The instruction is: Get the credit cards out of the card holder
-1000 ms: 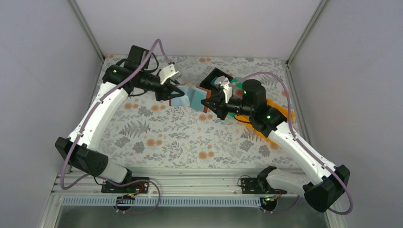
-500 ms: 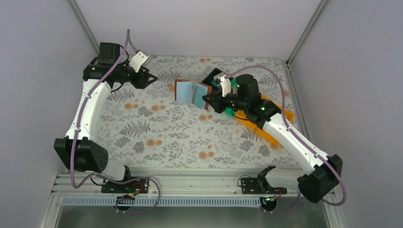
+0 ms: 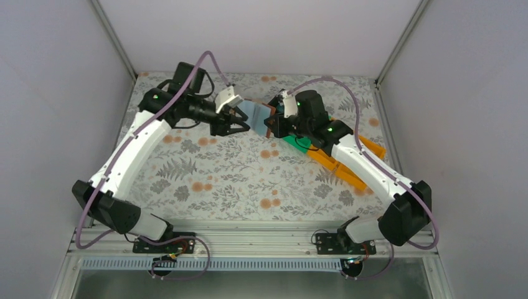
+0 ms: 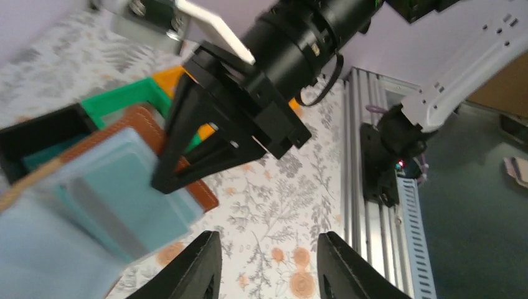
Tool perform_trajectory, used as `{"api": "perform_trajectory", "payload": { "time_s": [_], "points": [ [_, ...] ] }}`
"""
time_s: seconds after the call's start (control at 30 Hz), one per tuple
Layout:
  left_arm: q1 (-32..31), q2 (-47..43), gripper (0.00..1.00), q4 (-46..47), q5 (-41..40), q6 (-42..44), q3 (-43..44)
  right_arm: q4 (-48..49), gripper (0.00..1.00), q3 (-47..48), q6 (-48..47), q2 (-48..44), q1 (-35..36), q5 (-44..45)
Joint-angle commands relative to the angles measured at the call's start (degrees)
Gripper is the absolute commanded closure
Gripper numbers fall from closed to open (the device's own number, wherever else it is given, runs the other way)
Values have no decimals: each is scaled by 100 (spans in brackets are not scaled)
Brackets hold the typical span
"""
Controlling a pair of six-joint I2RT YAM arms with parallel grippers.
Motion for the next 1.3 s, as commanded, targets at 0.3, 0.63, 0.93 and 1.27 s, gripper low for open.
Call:
{"api": "perform_trajectory", "payload": {
  "time_s": [0.3, 0.63, 0.93, 1.27],
  "points": [
    [33, 491, 72, 679, -352, -487, -713, 663, 96, -42, -546, -471, 34, -1523],
    [212, 12, 72, 519, -313, -156, -673, 842, 96, -257, -1263, -852, 41, -2339],
    [50, -46, 62, 297, 180, 28, -522, 1203, 96, -432, -1503, -1274, 34, -2916],
    [-370, 111, 48, 288, 932, 17, 8, 1374, 96, -456, -1508, -1130, 37, -3034]
  ]
}}
